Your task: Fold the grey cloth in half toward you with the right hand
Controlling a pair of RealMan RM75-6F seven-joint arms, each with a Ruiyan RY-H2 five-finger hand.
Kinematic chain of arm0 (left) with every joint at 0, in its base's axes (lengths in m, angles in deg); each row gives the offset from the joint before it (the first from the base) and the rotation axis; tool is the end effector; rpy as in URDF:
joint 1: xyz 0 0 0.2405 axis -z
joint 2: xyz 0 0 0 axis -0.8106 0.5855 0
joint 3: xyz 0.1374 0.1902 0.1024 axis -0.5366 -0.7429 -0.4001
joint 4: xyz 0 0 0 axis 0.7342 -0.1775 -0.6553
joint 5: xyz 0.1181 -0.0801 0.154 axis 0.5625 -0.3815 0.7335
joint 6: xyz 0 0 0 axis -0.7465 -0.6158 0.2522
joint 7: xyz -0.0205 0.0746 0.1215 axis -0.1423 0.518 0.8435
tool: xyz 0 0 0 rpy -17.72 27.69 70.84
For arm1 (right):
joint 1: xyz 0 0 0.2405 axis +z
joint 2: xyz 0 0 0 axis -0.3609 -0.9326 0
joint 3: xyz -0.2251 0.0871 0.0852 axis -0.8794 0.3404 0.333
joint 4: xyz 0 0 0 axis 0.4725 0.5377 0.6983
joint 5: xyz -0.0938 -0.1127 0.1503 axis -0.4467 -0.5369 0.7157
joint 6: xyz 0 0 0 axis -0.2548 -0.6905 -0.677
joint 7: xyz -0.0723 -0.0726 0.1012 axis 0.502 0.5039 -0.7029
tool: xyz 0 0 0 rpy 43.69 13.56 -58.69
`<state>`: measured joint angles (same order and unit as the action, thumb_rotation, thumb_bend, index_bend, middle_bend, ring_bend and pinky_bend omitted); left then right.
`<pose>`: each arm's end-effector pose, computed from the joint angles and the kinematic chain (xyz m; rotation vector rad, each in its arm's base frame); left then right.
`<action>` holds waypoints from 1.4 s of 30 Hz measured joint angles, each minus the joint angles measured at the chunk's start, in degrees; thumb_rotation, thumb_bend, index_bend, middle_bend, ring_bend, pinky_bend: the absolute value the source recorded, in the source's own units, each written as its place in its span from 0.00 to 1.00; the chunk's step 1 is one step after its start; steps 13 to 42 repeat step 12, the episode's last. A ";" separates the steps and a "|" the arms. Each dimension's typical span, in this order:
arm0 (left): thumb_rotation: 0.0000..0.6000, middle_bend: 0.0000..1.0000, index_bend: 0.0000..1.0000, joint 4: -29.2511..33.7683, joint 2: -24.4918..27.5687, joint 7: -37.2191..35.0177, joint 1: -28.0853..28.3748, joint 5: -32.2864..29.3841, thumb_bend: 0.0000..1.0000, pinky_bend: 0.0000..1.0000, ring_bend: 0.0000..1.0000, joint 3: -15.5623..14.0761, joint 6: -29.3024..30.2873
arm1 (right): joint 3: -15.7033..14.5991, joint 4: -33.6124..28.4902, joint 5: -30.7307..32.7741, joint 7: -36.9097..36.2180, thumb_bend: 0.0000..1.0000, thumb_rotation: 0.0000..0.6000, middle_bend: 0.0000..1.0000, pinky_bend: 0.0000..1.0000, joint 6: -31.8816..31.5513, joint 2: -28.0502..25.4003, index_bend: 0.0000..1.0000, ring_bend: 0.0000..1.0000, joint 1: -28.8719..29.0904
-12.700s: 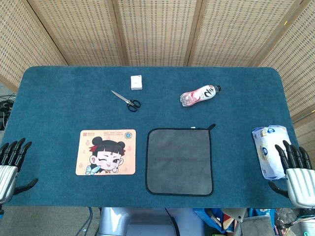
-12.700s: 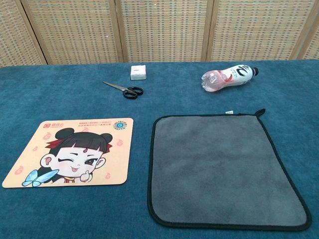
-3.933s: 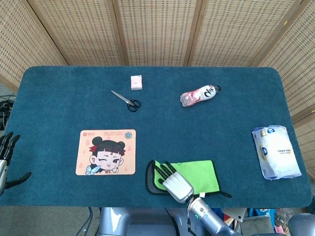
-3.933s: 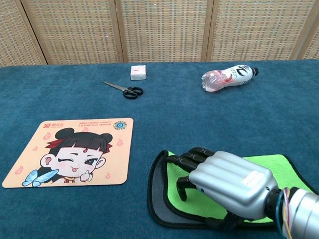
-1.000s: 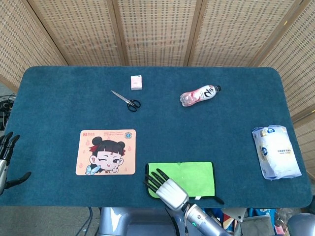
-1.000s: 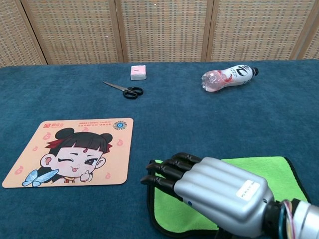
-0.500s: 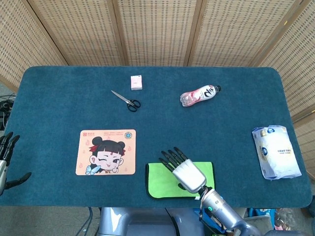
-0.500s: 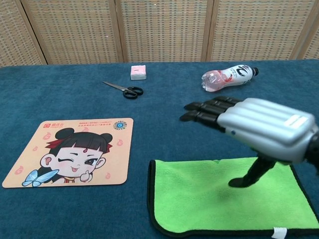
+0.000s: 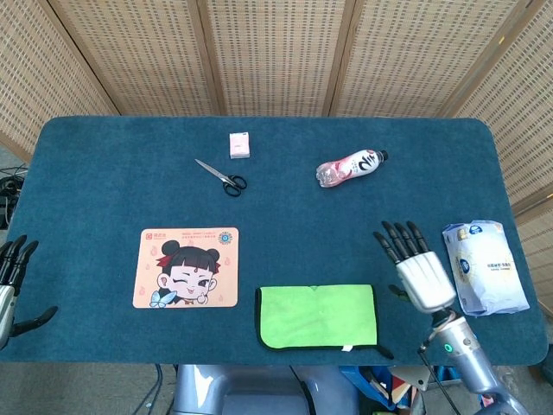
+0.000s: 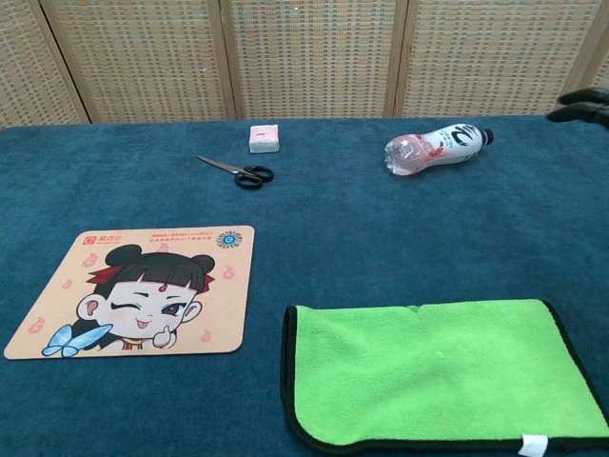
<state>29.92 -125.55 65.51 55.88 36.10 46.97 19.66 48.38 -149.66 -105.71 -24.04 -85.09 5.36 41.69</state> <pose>-0.2849 0.1574 0.1766 -1.3866 -0.8366 -0.8866 -0.2468 -0.2470 0.0833 1.6993 -0.6283 0.9875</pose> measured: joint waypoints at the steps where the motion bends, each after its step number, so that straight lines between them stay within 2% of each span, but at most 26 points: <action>1: 1.00 0.00 0.00 0.02 -0.06 0.20 -0.05 0.11 0.15 0.00 0.00 -0.04 0.09 | -0.10 0.14 0.38 -0.73 0.00 1.00 0.00 0.00 -1.38 -0.19 0.00 0.00 -1.32; 6: 1.00 0.00 0.00 0.12 -0.29 1.12 -0.23 0.35 0.15 0.00 0.00 -0.23 0.26 | -0.74 -2.12 1.88 -3.00 0.00 1.00 0.00 0.00 -8.94 -1.58 0.00 0.00 -7.92; 12: 1.00 0.00 0.00 0.18 -0.44 1.49 -0.45 0.71 0.15 0.00 0.00 -0.41 0.54 | -1.71 -7.01 0.15 -2.95 0.00 1.00 0.00 0.00 -15.26 -3.77 0.00 0.00 -13.12; 42: 1.00 0.00 0.00 0.18 -0.44 1.49 -0.45 0.71 0.15 0.00 0.00 -0.41 0.54 | -1.71 -7.01 0.15 -2.95 0.00 1.00 0.00 0.00 -15.26 -3.77 0.00 0.00 -13.12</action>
